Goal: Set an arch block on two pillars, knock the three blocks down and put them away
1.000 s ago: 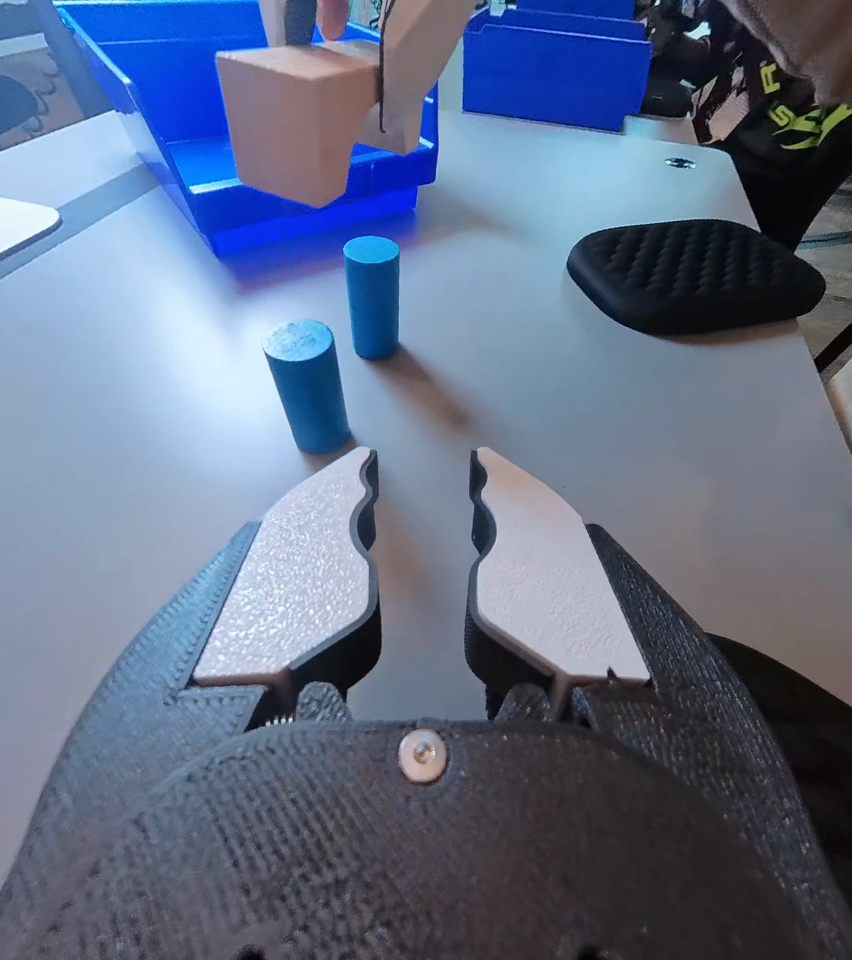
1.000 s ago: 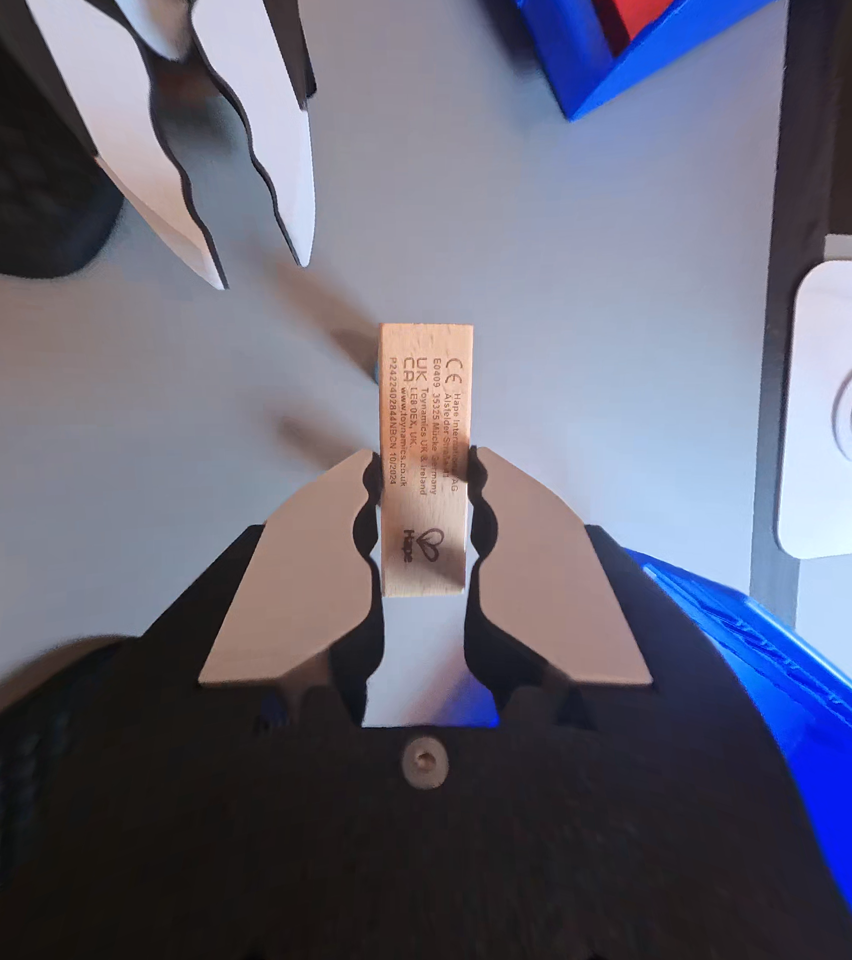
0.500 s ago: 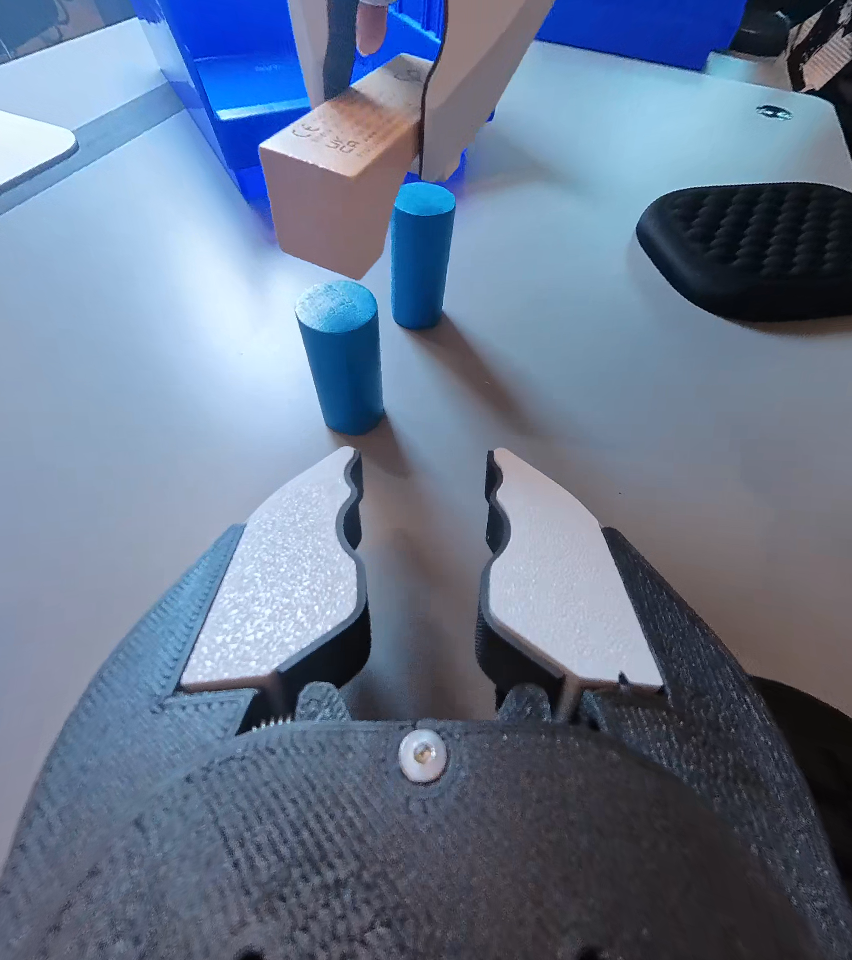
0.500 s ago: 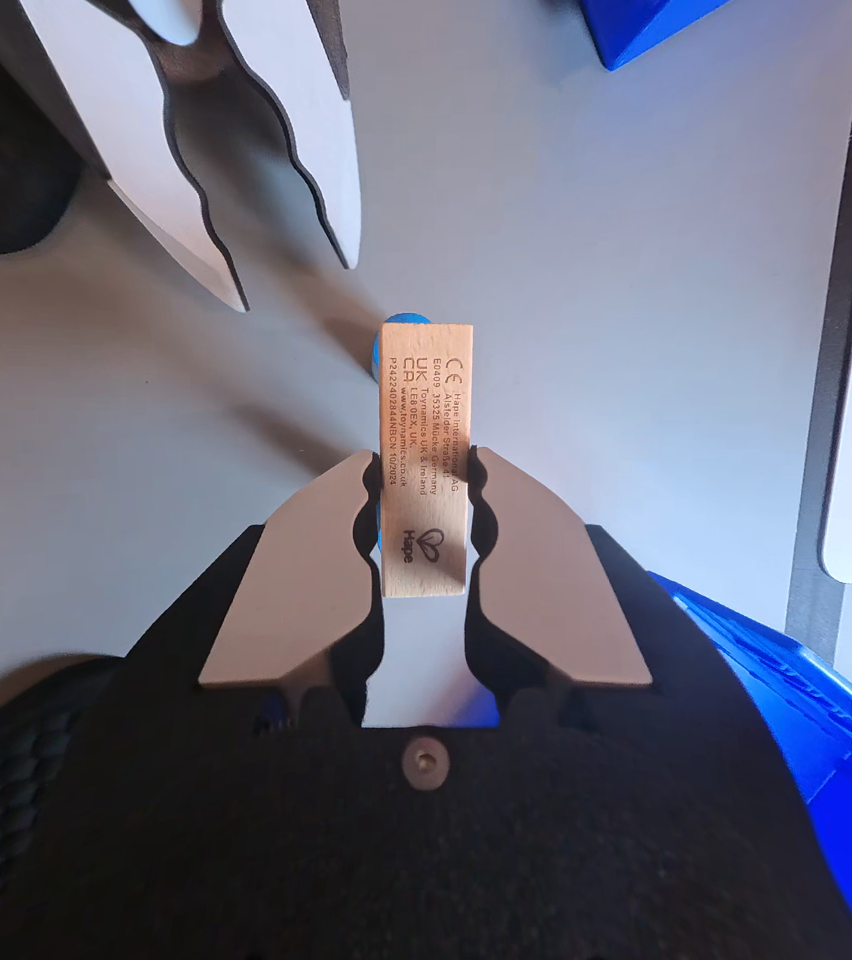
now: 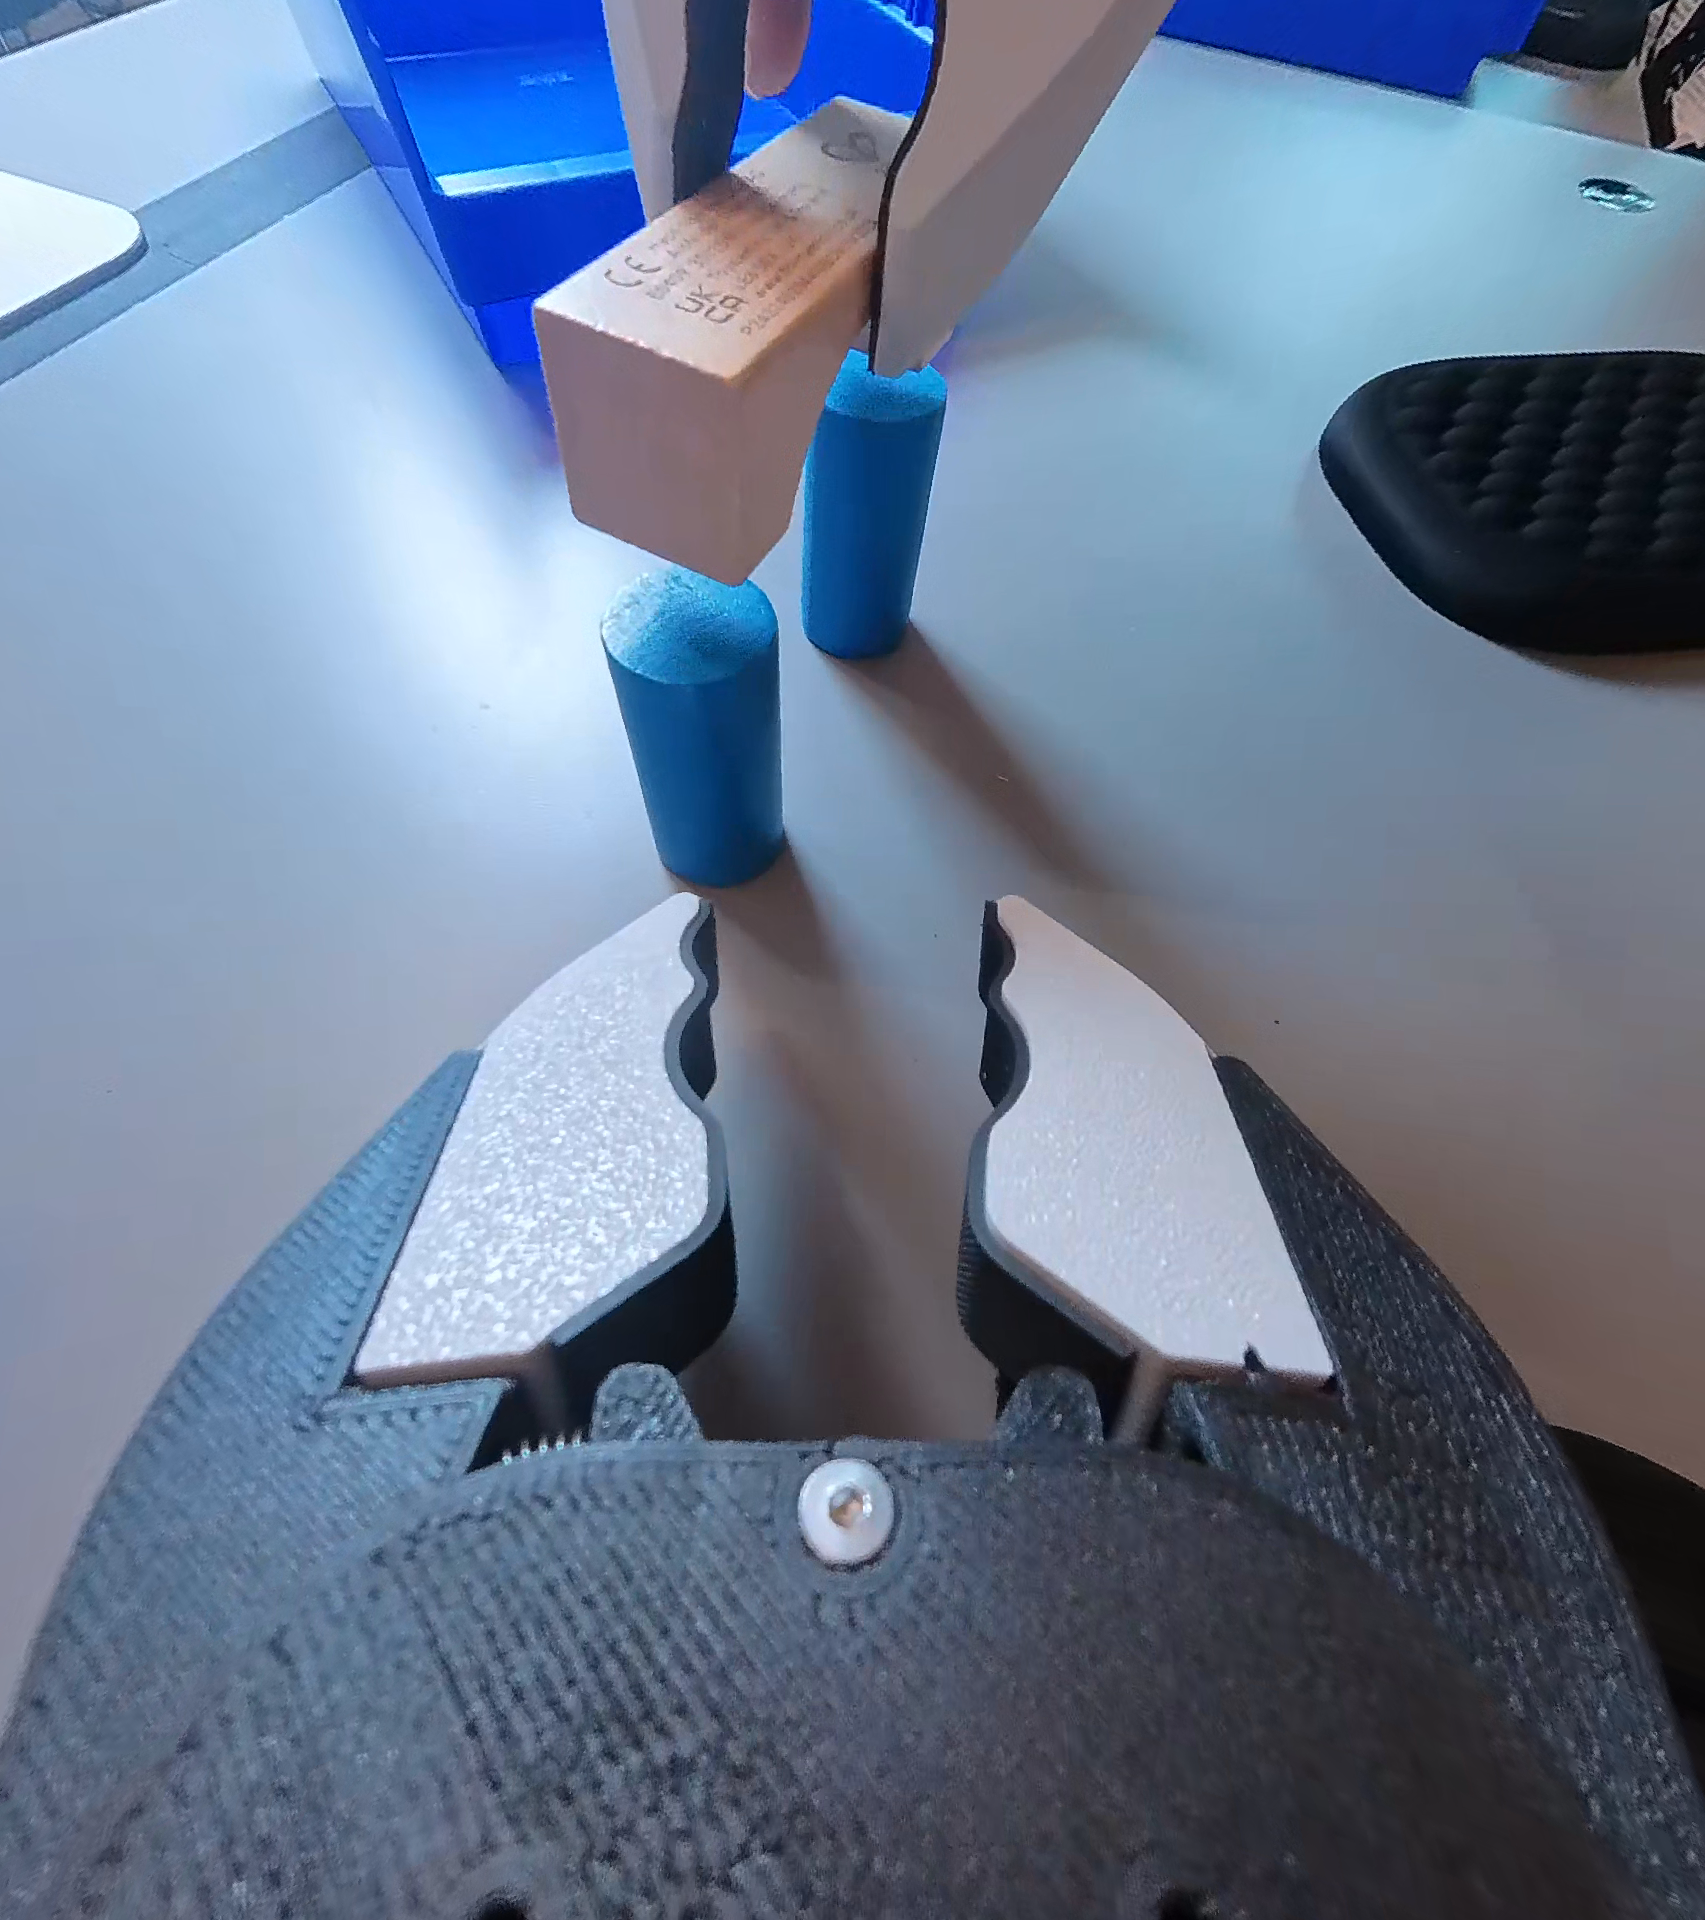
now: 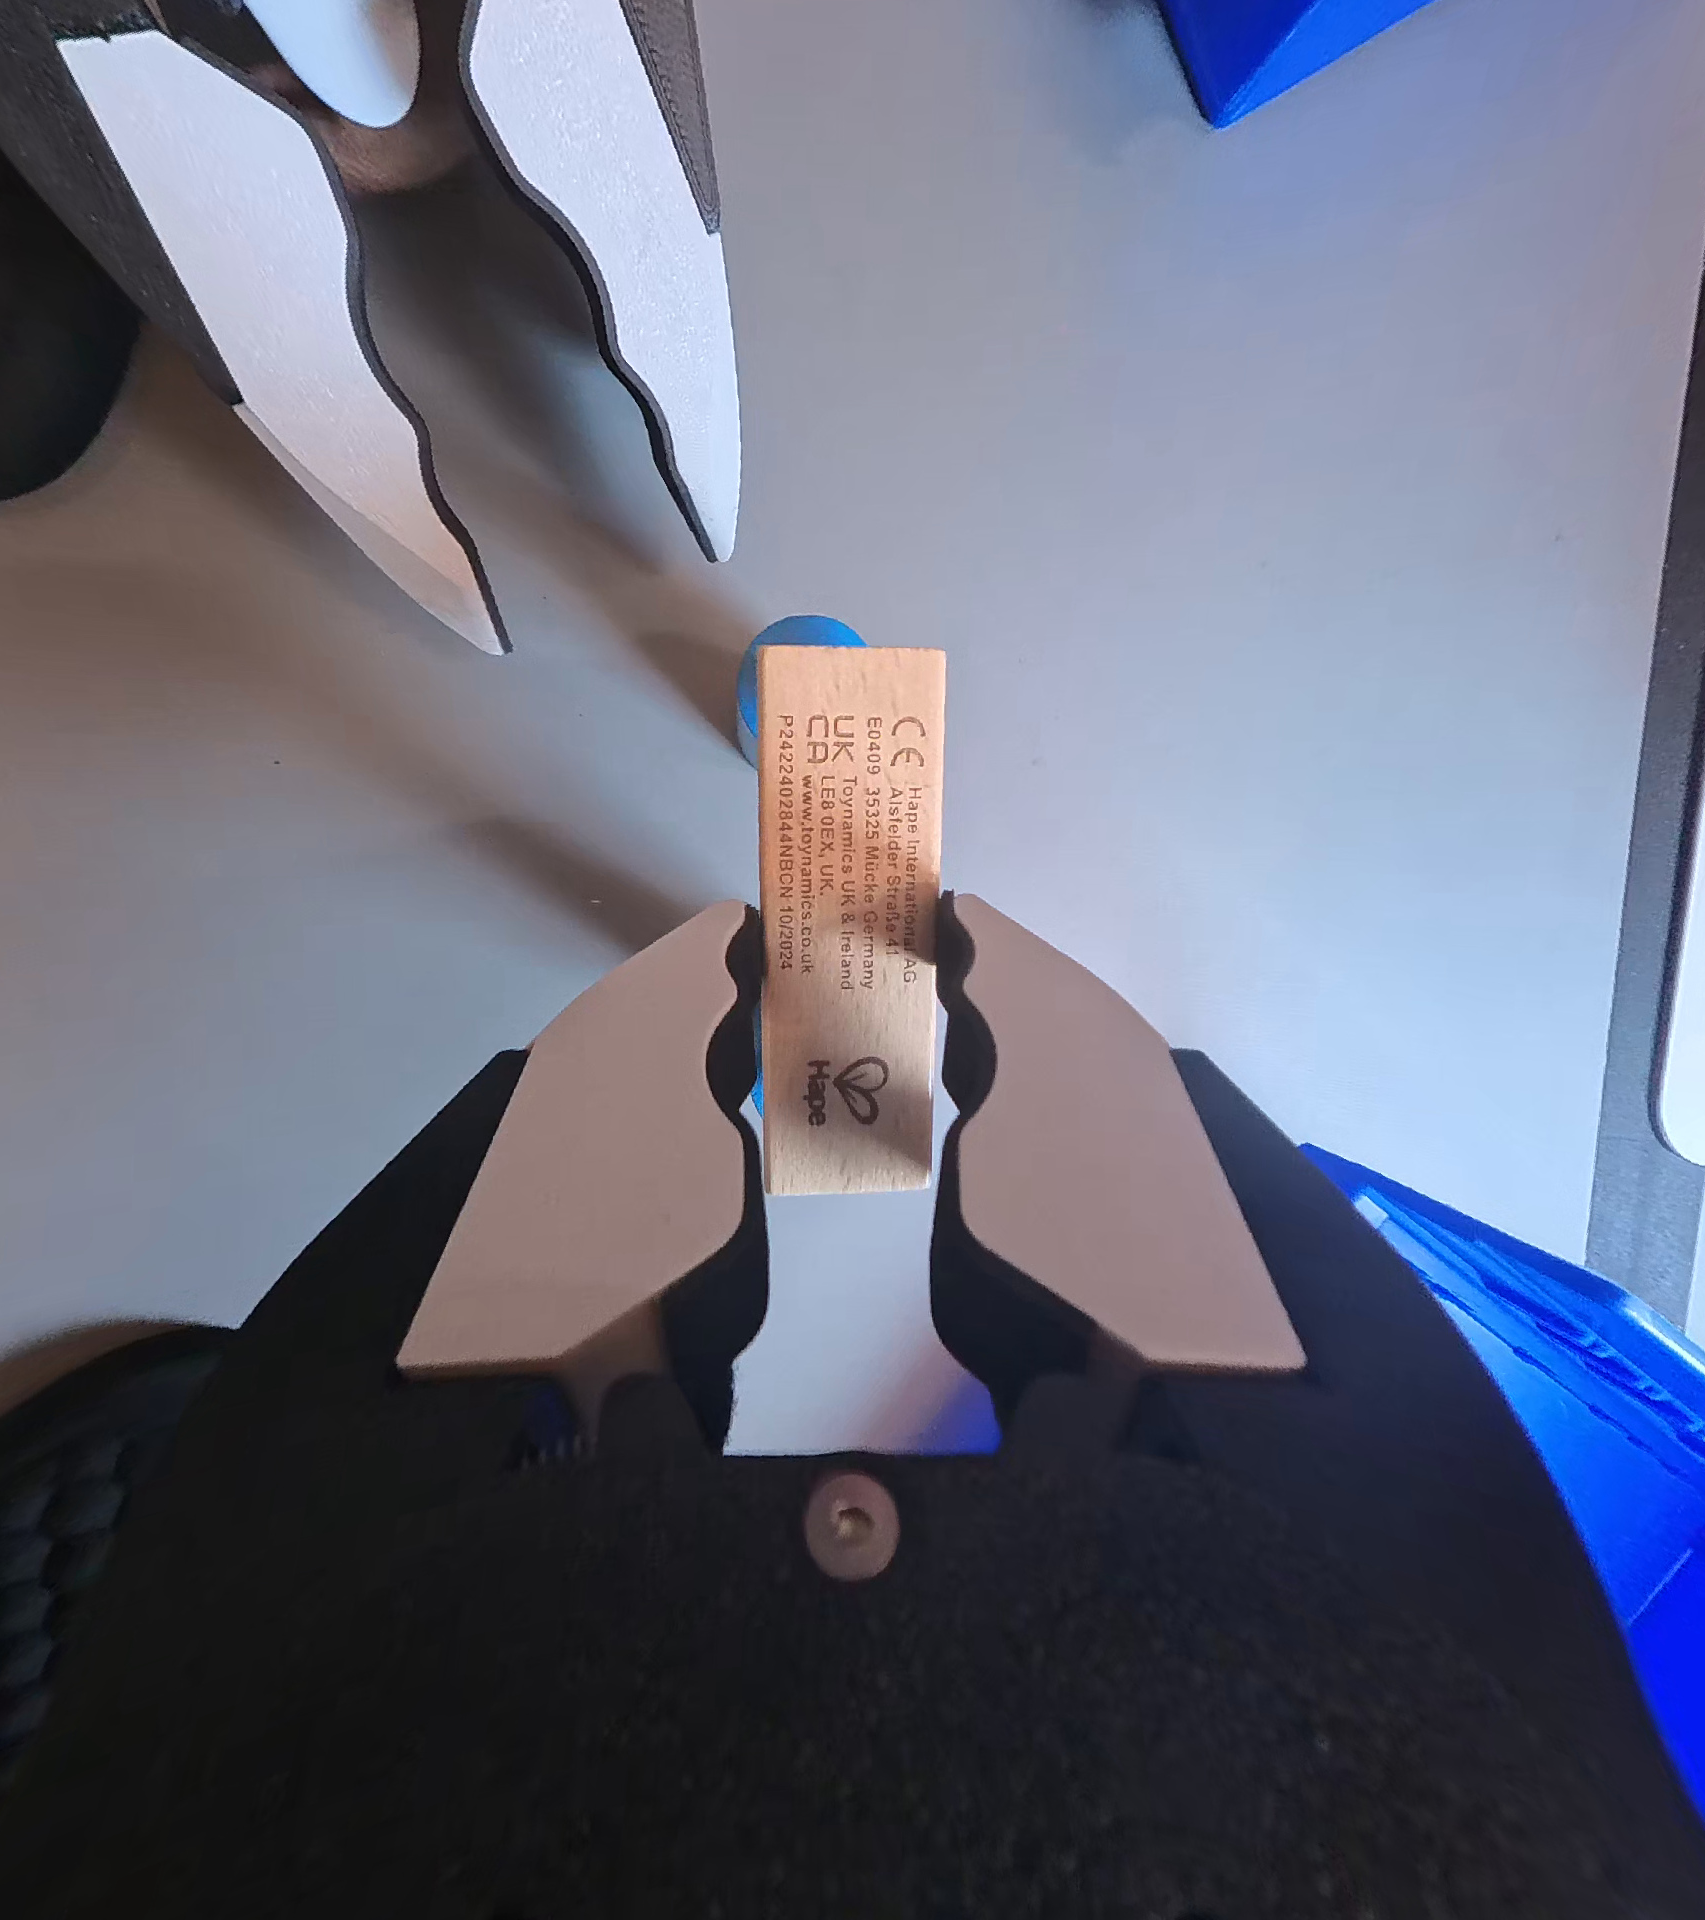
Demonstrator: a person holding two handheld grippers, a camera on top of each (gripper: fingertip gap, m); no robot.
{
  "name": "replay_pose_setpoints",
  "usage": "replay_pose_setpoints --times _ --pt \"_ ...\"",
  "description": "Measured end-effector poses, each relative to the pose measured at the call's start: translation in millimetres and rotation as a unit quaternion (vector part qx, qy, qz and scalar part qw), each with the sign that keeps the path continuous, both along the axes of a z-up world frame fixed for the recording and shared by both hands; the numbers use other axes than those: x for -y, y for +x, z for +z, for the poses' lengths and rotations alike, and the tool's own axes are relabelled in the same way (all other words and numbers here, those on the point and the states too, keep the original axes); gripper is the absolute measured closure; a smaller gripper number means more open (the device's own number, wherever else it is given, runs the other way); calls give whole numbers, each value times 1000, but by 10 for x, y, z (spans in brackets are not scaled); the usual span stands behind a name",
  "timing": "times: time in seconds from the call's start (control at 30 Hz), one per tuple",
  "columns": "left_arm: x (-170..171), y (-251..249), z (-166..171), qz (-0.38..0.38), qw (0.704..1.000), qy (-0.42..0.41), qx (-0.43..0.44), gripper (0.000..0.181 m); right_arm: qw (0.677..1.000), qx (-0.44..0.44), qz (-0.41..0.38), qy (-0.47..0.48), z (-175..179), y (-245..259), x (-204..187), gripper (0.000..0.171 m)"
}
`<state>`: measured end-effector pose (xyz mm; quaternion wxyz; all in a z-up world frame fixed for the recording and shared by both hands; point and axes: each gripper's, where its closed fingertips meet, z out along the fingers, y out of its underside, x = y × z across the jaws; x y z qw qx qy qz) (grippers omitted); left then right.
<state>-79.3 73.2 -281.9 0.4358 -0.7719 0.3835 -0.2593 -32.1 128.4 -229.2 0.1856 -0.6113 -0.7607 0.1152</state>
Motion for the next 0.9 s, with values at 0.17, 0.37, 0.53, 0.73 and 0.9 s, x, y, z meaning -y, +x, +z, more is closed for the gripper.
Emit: replay_pose_setpoints --times 0.17,0.37,0.53,0.73,0.9 --pt "14 6 -7 -4 1000 -2 -1 133 1000 3 0 0 -24 -4 -6 139" --pt "18 10 -15 -6 1000 -2 -5 133 1000 7 1 2 -34 -6 -16 139" --pt "13 9 -27 -5 1000 -6 -7 133 1000 9 1 4 -35 -9 -14 139" --pt "15 11 -28 -6 1000 -4 -9 133 1000 8 4 4 -43 -20 3 139" --pt "23 16 -38 -8 1000 -2 -14 133 1000 8 3 5 -72 -15 0 139"
